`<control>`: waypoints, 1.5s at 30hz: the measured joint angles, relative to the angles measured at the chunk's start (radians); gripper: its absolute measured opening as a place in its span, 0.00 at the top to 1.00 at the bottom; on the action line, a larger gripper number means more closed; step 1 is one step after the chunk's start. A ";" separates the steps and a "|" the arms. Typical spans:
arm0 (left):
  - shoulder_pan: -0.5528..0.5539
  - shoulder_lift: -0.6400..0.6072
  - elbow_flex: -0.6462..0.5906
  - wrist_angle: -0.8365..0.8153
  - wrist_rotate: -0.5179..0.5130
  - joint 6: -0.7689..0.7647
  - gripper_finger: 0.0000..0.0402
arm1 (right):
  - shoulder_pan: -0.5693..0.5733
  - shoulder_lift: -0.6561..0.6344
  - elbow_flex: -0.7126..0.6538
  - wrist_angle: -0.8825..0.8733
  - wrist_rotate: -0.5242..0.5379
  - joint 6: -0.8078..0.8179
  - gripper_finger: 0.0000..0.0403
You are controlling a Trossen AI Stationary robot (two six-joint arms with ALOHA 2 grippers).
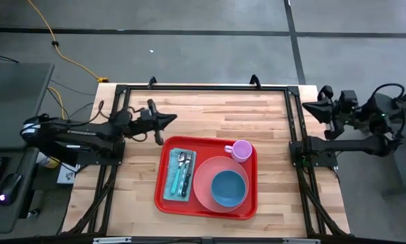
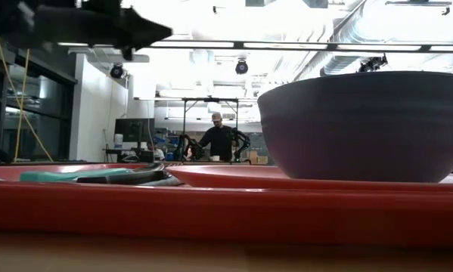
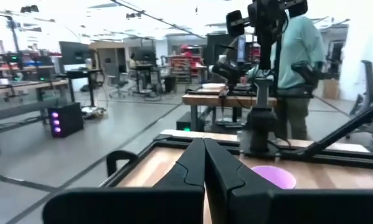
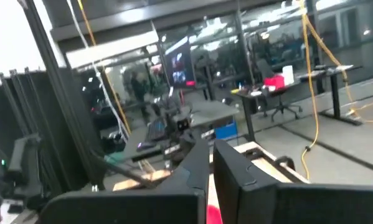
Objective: Set up tray
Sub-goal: Return to Home Position
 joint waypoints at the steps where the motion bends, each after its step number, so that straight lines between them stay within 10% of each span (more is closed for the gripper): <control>1: 0.000 -0.028 -0.022 -0.006 -0.015 0.000 0.92 | 0.000 -0.005 -0.004 0.003 0.010 0.000 1.00; 14: 0.000 -0.362 -0.266 0.012 -0.058 -0.028 0.92 | 0.000 -0.264 -0.483 0.514 0.021 0.031 1.00; 24: 0.000 -0.520 -0.323 -0.155 -0.051 -0.064 0.92 | 0.000 -0.283 -0.603 0.562 0.062 0.075 1.00; 45: 0.000 -0.590 -0.326 -0.374 -0.055 -0.045 0.92 | 0.005 -0.282 -0.952 0.960 0.051 0.189 1.00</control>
